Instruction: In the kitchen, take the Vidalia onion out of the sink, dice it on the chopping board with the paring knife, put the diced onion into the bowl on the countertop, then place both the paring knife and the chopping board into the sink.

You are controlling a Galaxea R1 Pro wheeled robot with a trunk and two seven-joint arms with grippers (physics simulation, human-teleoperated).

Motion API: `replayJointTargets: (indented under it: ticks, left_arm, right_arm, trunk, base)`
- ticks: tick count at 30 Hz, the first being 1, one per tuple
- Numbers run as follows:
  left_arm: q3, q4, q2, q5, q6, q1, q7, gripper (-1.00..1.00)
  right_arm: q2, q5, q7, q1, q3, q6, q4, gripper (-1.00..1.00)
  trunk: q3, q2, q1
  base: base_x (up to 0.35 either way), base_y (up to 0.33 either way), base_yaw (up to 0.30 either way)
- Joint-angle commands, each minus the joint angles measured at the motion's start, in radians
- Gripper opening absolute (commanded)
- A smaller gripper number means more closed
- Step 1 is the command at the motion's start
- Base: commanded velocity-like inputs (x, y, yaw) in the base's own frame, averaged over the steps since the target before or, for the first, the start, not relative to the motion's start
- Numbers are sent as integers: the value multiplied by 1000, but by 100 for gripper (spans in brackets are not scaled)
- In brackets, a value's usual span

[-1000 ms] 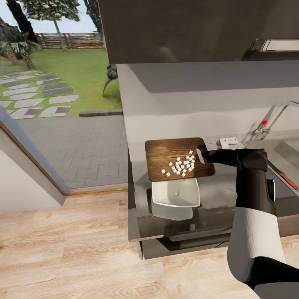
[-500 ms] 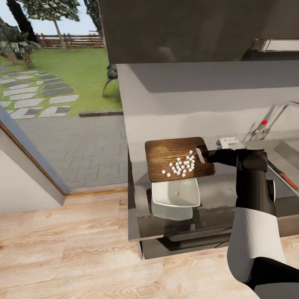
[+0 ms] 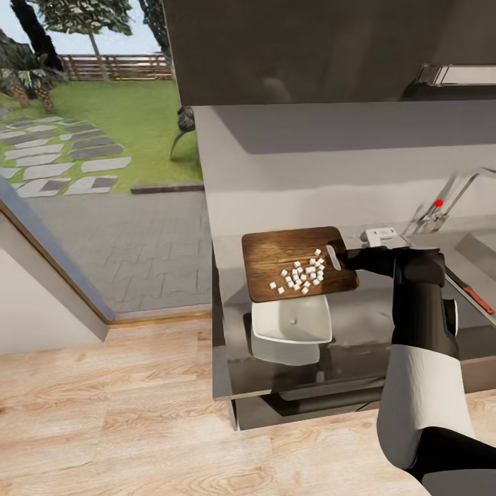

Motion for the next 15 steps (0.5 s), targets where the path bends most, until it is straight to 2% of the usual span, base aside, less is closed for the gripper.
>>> replayJointTargets:
  ticks: [1, 8, 15]
  left_arm:
    - [-7, -5, 1, 6, -7, -2, 6, 100]
    - [-7, -5, 1, 6, -7, -2, 6, 100]
    - [-7, -5, 1, 6, -7, -2, 6, 100]
  right_arm:
    - [1, 9, 10, -1, -3, -8, -1, -100]
    - [1, 8, 8, 3, -10, -62, -1, -100]
    - [1, 9, 7, 5, -10, -65, -1, -100]
  trunk:
    - [-2, -2, 1]
    - [-2, -2, 1]
    - [-2, -2, 1]
  base:
    - [0, 0, 0]
    - [0, 0, 0]
    - [0, 0, 0]
